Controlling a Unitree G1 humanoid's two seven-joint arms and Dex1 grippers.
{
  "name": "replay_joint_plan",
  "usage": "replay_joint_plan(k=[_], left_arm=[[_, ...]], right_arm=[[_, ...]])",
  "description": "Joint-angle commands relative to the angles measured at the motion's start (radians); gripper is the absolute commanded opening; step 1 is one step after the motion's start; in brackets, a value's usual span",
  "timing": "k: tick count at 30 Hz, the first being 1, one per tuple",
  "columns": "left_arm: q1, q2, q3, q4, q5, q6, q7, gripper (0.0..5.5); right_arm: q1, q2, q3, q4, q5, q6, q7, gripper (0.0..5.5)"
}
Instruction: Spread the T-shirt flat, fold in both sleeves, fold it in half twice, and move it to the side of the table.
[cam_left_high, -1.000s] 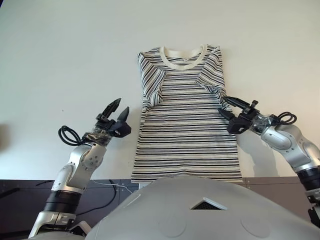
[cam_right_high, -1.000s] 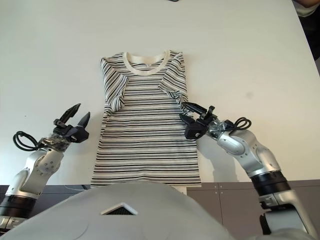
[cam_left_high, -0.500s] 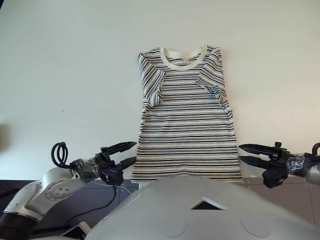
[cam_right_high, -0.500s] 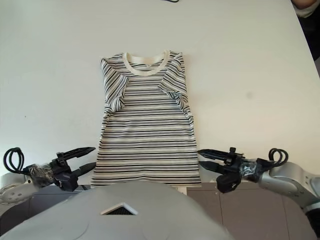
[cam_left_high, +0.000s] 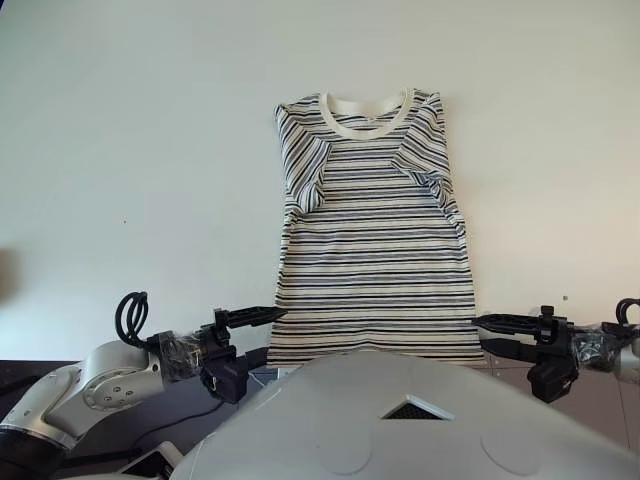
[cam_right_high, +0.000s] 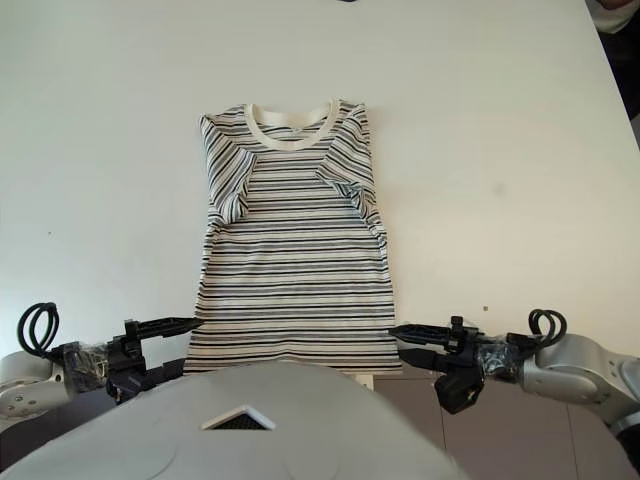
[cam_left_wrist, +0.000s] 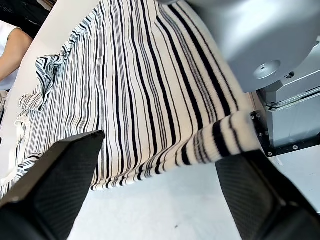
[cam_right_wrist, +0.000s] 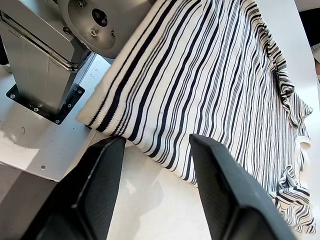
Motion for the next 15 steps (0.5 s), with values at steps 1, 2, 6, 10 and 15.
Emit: replay_joint_plan(k=[1, 2, 6, 10, 15], left_arm=[[0.022, 0.011, -0.019, 0.026, 0.072, 0.053, -0.072, 3.86], [0.009, 0.004, -0.022, 0.03, 0.079, 0.053, -0.077, 3.86], [-0.047, -0.015, -0.03, 0.061, 0.103, 0.032, -0.085, 3.24], [-0.07, -0.028, -0.034, 0.075, 0.102, 0.017, -0.081, 2.68], [-0.062, -0.033, -0.02, 0.058, 0.043, 0.021, -0.085, 2.16]], right_arm=[[-0.011, 0.0, 0.017, -0.001, -0.032, 0.025, 0.039, 2.37], [-0.016, 0.012, 0.024, -0.015, -0.032, 0.034, 0.043, 2.37], [-0.024, 0.032, 0.052, -0.01, -0.051, 0.031, 0.05, 1.98], [-0.022, 0.027, 0.069, 0.01, -0.064, 0.017, 0.047, 1.24], [-0.005, 0.046, 0.067, 0.002, -0.048, 0.036, 0.033, 0.36]])
